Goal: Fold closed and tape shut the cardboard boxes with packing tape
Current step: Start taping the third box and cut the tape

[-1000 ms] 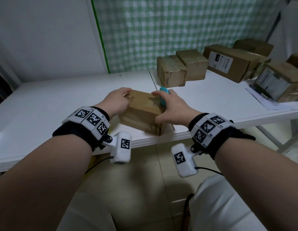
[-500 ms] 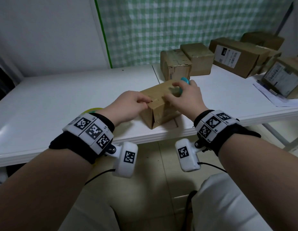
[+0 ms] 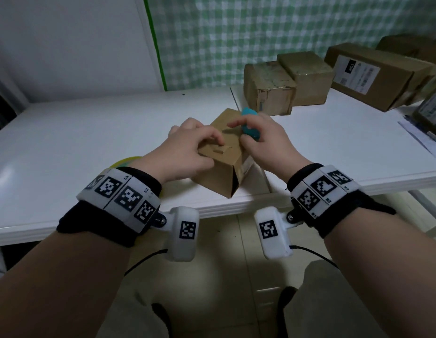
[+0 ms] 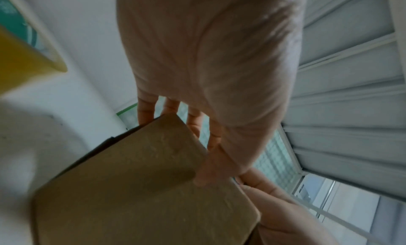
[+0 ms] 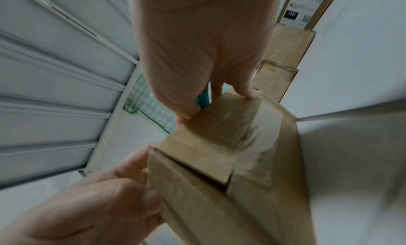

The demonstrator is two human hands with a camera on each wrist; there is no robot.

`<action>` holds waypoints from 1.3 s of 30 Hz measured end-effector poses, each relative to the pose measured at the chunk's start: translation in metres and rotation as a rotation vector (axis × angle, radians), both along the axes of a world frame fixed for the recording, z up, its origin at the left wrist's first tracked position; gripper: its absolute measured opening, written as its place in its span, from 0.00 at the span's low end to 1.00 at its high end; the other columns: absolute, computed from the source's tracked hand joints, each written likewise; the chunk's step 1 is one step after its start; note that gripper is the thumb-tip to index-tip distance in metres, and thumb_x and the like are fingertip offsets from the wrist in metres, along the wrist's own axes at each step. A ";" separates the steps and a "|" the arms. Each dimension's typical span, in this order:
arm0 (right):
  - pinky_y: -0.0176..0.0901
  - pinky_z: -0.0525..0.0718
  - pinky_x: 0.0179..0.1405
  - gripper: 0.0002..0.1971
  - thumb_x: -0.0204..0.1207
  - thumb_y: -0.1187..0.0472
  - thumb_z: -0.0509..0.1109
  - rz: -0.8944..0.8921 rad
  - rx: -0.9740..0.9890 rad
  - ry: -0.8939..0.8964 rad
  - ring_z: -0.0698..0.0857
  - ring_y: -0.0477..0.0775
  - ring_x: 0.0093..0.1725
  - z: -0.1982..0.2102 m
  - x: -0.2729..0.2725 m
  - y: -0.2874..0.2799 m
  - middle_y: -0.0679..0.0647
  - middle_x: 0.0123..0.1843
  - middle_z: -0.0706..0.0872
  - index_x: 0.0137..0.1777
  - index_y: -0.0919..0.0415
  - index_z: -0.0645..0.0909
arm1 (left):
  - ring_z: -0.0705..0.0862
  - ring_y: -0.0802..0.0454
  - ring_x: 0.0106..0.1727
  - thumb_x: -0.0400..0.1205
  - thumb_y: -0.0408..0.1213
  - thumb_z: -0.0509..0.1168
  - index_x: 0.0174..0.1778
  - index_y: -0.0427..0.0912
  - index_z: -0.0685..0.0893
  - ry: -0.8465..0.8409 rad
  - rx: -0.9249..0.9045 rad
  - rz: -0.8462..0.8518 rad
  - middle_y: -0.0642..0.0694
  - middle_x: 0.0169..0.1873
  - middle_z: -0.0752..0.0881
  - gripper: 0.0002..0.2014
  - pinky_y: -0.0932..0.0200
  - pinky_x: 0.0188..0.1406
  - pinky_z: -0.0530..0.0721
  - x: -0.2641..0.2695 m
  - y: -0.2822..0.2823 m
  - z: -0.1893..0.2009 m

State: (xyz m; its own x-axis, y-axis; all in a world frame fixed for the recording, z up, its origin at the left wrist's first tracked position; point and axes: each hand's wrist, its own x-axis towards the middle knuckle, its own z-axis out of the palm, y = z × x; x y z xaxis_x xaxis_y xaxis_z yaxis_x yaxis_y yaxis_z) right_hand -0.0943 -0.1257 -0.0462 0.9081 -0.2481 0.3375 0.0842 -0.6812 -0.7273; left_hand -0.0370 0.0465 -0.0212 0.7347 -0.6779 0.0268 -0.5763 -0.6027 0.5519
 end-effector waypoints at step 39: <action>0.41 0.75 0.52 0.02 0.64 0.55 0.75 0.358 0.211 0.117 0.76 0.47 0.48 0.001 0.008 -0.004 0.55 0.47 0.75 0.36 0.49 0.85 | 0.75 0.62 0.36 0.71 0.38 0.75 0.31 0.55 0.86 0.079 -0.371 0.004 0.52 0.34 0.79 0.07 0.67 0.36 0.72 0.001 0.006 -0.015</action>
State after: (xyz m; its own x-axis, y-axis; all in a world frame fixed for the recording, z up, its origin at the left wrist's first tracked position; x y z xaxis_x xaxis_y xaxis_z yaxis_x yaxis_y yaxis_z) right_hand -0.0864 -0.1301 -0.0456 0.9785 0.0367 0.2030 0.1969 -0.4594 -0.8661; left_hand -0.0363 0.0526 -0.0364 0.7471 -0.6296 0.2132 -0.5214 -0.3561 0.7755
